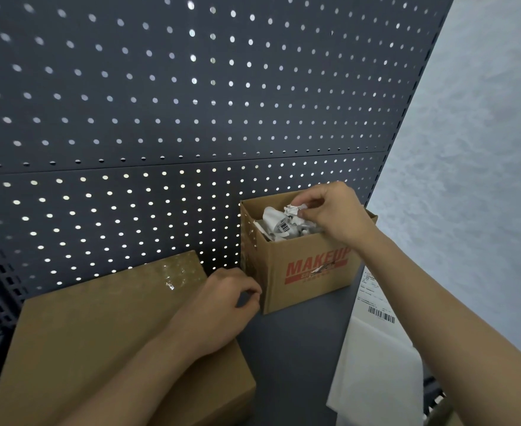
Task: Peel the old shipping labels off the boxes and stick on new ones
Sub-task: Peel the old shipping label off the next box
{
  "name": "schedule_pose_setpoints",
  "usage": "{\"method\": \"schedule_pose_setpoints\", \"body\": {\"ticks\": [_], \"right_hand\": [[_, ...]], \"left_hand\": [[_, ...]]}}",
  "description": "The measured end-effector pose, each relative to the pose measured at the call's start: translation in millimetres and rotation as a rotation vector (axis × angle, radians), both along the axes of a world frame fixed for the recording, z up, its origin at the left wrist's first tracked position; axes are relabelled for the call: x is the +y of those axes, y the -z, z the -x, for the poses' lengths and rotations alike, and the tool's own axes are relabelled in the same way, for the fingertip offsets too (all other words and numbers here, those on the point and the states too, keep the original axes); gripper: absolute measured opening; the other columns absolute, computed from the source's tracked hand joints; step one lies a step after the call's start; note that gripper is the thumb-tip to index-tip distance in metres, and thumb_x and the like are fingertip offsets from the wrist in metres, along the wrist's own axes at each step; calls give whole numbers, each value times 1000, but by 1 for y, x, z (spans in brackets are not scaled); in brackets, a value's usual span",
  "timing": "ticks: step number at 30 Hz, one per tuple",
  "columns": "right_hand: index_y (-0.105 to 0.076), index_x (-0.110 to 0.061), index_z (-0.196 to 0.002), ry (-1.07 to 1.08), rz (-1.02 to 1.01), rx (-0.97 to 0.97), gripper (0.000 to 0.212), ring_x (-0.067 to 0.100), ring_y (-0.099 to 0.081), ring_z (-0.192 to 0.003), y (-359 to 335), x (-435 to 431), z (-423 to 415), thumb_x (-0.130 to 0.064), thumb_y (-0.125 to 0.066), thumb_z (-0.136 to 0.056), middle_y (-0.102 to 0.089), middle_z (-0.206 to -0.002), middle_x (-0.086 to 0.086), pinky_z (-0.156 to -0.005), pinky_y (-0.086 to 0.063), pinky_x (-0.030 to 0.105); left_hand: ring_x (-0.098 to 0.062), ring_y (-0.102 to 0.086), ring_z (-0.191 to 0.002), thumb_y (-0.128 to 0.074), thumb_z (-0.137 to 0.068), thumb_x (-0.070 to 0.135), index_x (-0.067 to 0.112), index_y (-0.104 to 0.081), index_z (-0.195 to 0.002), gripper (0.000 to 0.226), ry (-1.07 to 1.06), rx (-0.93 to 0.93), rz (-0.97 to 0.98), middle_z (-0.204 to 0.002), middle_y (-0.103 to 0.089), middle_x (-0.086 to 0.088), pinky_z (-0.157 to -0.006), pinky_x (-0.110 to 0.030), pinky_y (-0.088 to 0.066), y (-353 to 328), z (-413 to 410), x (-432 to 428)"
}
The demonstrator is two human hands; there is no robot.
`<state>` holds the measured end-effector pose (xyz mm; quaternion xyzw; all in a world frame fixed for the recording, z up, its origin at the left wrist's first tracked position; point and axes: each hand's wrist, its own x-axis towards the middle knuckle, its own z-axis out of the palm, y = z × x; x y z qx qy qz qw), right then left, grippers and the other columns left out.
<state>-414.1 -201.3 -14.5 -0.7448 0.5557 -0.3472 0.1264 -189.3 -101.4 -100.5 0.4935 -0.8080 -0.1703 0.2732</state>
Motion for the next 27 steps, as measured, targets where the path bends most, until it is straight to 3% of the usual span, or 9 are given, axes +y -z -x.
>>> {"method": "schedule_pose_setpoints", "body": {"ticks": [3, 7, 11, 13, 16, 20, 24, 27], "right_hand": [[-79, -18, -99, -22, 59, -17, 15, -4, -64, -85, 0, 4, 0, -10, -71, -89, -74, -96, -9, -79, -47, 5], [-78, -16, -102, -29, 113, 50, 16, -10, -58, -70, 0, 7, -1, -13, -65, -94, -74, -88, -6, -69, -40, 1], [-74, -13, -100, -43, 132, 170, 20, 13, -59, -68, 5, 6, -1, -21, -55, -101, -70, -78, 3, -61, -38, 16], [-69, -17, -92, -27, 132, 192, 21, 9, -54, -66, 6, 6, 0, -24, -52, -102, -64, -72, -1, -62, -34, 25], [-66, -20, -90, -5, 109, 182, 14, 6, -58, -67, 7, 4, 2, -23, -56, -99, -65, -73, -5, -65, -40, 26], [-75, -15, -92, -30, 39, 39, 7, 9, -68, -85, 6, 3, 5, -10, -70, -90, -72, -87, -6, -82, -57, 29], [-76, -19, -86, -7, 94, 9, 8, 4, -67, -81, 4, 6, 3, -11, -74, -86, -71, -83, -10, -80, -52, 21], [-70, -21, -73, -19, 131, 19, 17, 9, -62, -77, 2, 6, -1, -9, -80, -80, -64, -84, -10, -76, -48, 22]], "left_hand": [[2, -53, -100, -54, -95, 31, 31, -71, -103, 19, 0, -5, -1, -103, -58, 21, -86, -24, -48, -1, 0, 1], [3, -51, -101, -53, -96, 31, 31, -71, -105, 20, 7, -9, -1, -105, -58, 21, -87, -23, -47, -2, 0, 2], [3, -51, -102, -53, -96, 31, 32, -71, -106, 20, 8, -4, -10, -106, -57, 23, -88, -19, -46, -1, -1, 1], [3, -51, -102, -53, -97, 32, 32, -71, -106, 20, 10, -8, -10, -106, -57, 23, -87, -21, -47, -1, -1, 1], [4, -50, -101, -53, -97, 32, 32, -70, -106, 20, 9, -8, -12, -106, -57, 22, -85, -19, -46, -2, 0, 2], [5, -50, -100, -53, -97, 31, 32, -70, -104, 19, 21, -11, 5, -104, -57, 22, -83, -13, -43, -2, 0, 3], [4, -51, -99, -53, -96, 30, 31, -71, -103, 19, 23, -2, 8, -103, -58, 21, -82, -14, -43, -2, 0, 2], [3, -52, -99, -53, -96, 29, 30, -71, -103, 19, 22, -4, 12, -103, -59, 19, -83, -15, -43, -2, 0, 2]]}}
